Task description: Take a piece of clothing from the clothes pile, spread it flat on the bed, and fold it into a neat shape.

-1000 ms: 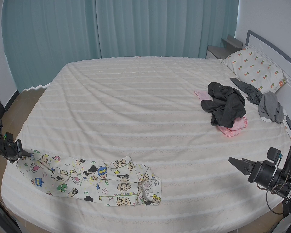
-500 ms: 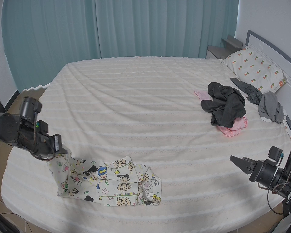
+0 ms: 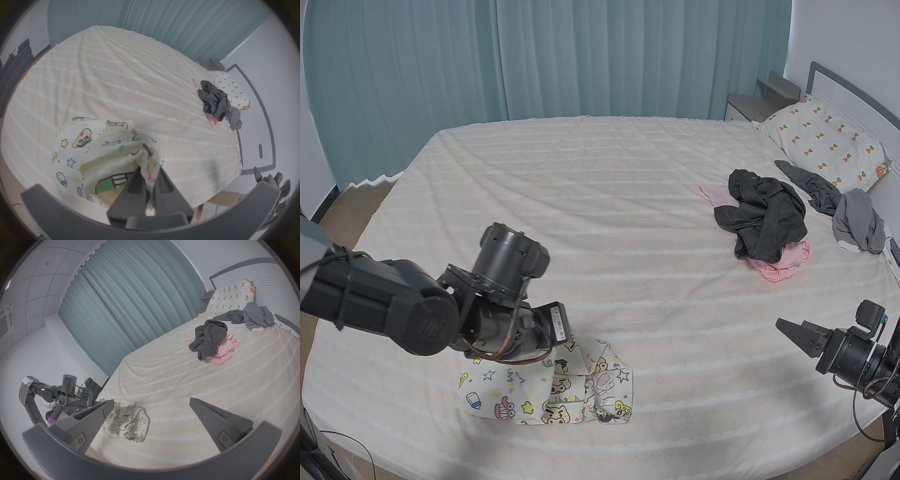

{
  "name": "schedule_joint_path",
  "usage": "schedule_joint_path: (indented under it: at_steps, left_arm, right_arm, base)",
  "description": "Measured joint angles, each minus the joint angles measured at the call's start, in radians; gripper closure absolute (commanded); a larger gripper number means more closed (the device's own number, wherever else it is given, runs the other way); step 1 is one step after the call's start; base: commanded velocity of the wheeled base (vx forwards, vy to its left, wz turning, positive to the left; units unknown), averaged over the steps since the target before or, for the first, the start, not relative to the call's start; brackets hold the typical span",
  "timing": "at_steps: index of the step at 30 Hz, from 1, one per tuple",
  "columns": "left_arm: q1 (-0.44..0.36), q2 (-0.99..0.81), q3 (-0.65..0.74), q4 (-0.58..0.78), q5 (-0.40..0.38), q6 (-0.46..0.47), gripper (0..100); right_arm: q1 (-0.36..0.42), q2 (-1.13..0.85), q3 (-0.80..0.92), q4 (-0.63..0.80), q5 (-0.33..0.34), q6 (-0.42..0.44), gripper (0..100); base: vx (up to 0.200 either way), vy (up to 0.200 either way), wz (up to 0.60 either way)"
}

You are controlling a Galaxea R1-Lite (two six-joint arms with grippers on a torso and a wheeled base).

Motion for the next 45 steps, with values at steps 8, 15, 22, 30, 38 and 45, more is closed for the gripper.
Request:
schedule_joint_path:
  at_steps: [8, 15, 22, 30, 38, 45]
  left_arm:
    - [-0.035, 0.106, -0.048, -0.064, 0.012, -0.029, 100]
    - [-0.038, 0.166, -0.085, -0.113, 0.021, -0.054, 0]
    - [-0.028, 0.189, -0.116, -0.119, 0.033, -0.095, 0]
    - [-0.003, 0.108, -0.055, -0.116, 0.029, -0.098, 0]
    - [0.036, -0.042, 0.161, -0.167, 0.006, -0.11, 0]
    - [0.078, -0.138, 0.361, -0.378, -0.056, -0.162, 0]
  right_arm:
    - [0.0, -0.003, 0.0, 0.0, 0.0, 0.0, 0]
    - [0.0, -0.004, 0.0, 0.0, 0.0, 0.0, 0]
    - [0.0, -0.004, 0.001, 0.0, 0.0, -0.001, 0]
    - [0.011, -0.005, 0.003, 0.0, -0.001, -0.001, 0]
    - [0.034, -0.005, 0.009, 0.008, -0.001, -0.001, 0]
    - [0.066, -0.004, 0.015, 0.023, -0.001, 0.0, 0]
  base:
    - [0.0, 0.0, 0.0]
    - [0.0, 0.0, 0.0]
    - [0.0, 0.0, 0.0]
    - [0.0, 0.0, 0.0]
    - [0.0, 0.0, 0.0]
    - [-0.086, 0.0, 0.0]
